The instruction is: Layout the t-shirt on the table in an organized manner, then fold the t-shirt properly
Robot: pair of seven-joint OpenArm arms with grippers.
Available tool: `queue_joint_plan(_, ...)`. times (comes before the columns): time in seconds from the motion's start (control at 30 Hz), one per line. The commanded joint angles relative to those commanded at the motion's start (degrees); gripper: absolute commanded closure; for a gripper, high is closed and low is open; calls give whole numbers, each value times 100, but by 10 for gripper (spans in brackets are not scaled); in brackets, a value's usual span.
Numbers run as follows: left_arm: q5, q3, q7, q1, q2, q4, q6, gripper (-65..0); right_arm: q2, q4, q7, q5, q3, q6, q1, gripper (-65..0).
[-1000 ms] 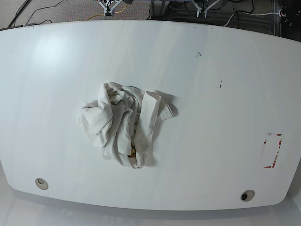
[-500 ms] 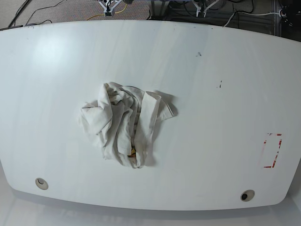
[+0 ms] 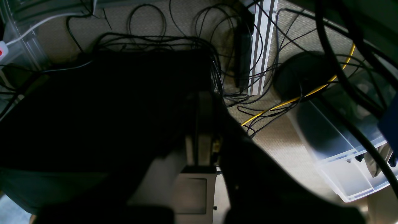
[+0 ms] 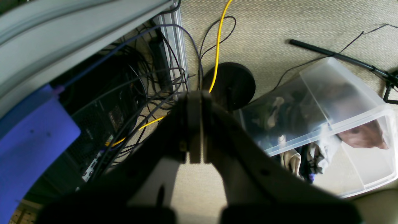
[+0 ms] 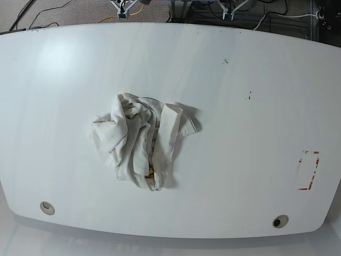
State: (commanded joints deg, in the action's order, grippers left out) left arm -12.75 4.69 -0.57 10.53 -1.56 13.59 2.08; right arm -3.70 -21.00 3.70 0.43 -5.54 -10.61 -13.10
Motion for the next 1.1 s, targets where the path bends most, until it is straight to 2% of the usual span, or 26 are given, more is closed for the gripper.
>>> queue_joint_plan(1.1,67,-34,-114,121,3,201,-28,0,-3,47,-14,-21,13,1,93,-6)
